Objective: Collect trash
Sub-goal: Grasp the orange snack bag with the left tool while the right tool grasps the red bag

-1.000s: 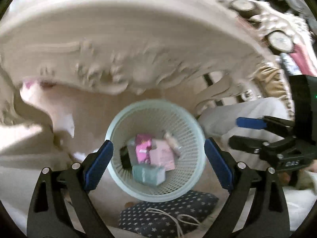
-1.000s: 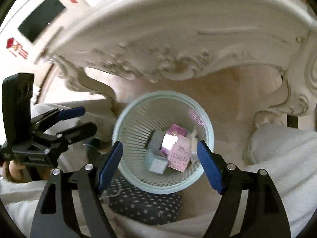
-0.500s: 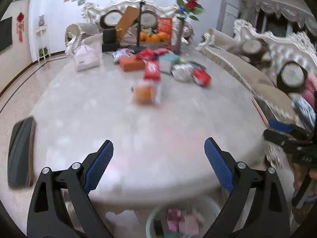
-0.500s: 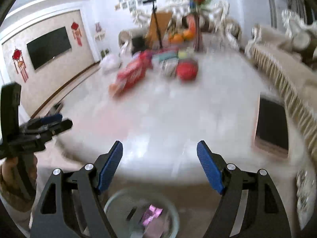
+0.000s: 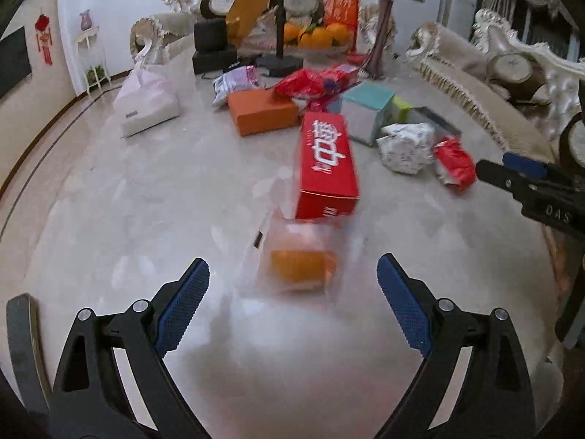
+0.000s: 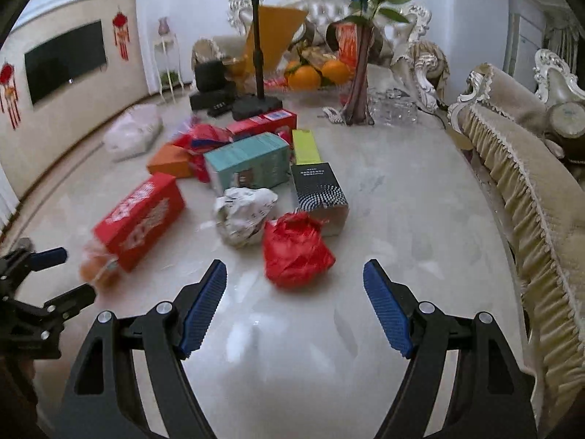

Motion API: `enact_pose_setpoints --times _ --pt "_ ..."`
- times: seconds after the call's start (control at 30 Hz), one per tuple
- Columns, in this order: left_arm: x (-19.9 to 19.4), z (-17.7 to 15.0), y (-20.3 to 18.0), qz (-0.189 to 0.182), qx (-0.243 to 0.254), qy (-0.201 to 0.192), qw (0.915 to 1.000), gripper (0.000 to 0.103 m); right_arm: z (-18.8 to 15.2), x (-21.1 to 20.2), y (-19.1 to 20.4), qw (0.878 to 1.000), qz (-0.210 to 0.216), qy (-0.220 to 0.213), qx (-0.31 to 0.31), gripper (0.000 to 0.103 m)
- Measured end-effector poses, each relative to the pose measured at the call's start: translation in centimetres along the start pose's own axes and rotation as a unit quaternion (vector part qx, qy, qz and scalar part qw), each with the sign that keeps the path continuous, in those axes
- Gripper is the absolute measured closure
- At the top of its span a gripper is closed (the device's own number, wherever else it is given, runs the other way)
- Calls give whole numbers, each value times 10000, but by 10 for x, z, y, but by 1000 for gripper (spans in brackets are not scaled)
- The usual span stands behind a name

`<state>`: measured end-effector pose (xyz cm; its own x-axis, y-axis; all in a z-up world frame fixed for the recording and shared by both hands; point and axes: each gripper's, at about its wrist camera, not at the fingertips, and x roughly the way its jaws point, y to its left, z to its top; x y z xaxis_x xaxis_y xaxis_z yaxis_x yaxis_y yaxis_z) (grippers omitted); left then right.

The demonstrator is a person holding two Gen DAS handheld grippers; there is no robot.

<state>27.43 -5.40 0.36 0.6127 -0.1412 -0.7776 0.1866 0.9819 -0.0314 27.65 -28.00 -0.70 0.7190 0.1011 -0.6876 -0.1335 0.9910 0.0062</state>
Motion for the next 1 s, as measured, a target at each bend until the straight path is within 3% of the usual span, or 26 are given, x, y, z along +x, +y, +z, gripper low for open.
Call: enact_pose_setpoints --times 0.3,0.37,0.4,0.47,0.57,0.83,1.0 --pt "29 7 9 108 -159 302 9994 12 10 35 -2 9991 -203 382 -32 30" --pt "27 7 10 -52 -218 244 9995 13 10 41 -1 9985 -190 517 -23 41" --pt "26 7 10 -158 -245 225 9993 16 9 43 -1 9980 -137 610 8 57" --pt "24 9 9 -242 -167 137 9995 49 5 40 -3 9979 -93 624 113 61" --pt "19 8 11 -343 -139 43 9993 58 0 33 -4 9980 108 578 242 64" --pt "-18 -11 18 -595 -257 -267 9975 59 -18 -20 -13 9946 659 236 765 64" --pt "-88 -59 20 -1023 -90 -773 9917 59 -58 -105 5 9877 1351 -409 669 64"
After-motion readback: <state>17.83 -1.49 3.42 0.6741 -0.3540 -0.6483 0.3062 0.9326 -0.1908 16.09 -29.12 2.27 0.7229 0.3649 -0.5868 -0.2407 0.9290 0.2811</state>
